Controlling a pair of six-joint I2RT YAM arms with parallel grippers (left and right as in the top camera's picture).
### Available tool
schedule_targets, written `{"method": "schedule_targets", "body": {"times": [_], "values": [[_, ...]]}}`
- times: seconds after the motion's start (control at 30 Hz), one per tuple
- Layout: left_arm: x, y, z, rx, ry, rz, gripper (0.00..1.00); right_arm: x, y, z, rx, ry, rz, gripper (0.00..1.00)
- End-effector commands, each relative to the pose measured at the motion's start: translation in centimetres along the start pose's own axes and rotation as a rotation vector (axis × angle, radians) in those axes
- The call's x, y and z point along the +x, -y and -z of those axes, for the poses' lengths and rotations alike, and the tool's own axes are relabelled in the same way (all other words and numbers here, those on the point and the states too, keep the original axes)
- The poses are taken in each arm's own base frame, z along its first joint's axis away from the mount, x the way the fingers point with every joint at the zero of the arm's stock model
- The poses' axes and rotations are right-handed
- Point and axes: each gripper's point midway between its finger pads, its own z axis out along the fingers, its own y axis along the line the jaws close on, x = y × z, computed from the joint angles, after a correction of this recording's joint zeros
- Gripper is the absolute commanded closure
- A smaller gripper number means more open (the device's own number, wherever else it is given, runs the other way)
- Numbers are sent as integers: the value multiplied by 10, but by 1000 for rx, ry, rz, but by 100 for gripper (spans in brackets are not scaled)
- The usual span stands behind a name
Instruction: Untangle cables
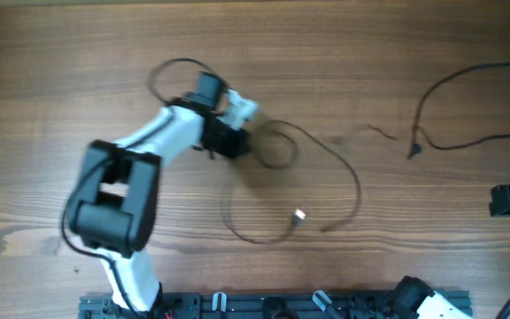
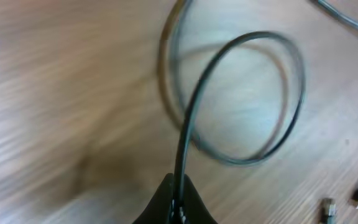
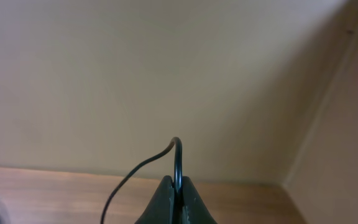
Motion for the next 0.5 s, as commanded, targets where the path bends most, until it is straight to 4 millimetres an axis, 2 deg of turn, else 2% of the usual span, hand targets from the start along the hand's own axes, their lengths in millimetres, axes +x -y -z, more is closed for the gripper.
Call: {"method": "schedule_targets", "body": {"times": [0.0, 0.07, 0.2, 0.37, 0.47], "values": [[3, -53, 45, -31, 72, 216, 96, 0, 21, 4, 96, -2, -27, 96], [11, -66, 57, 9, 86, 294, 96, 0, 16, 3, 71, -1, -49, 96], [14, -67, 71, 119, 120, 360, 96, -1, -13, 1, -78, 4, -42, 96], [11, -55, 67, 144, 110, 337, 96, 2, -50, -6, -222, -12, 38, 96], [10, -41, 59, 154, 88, 302, 96, 8, -86, -17, -321, -30, 152, 96]]}}
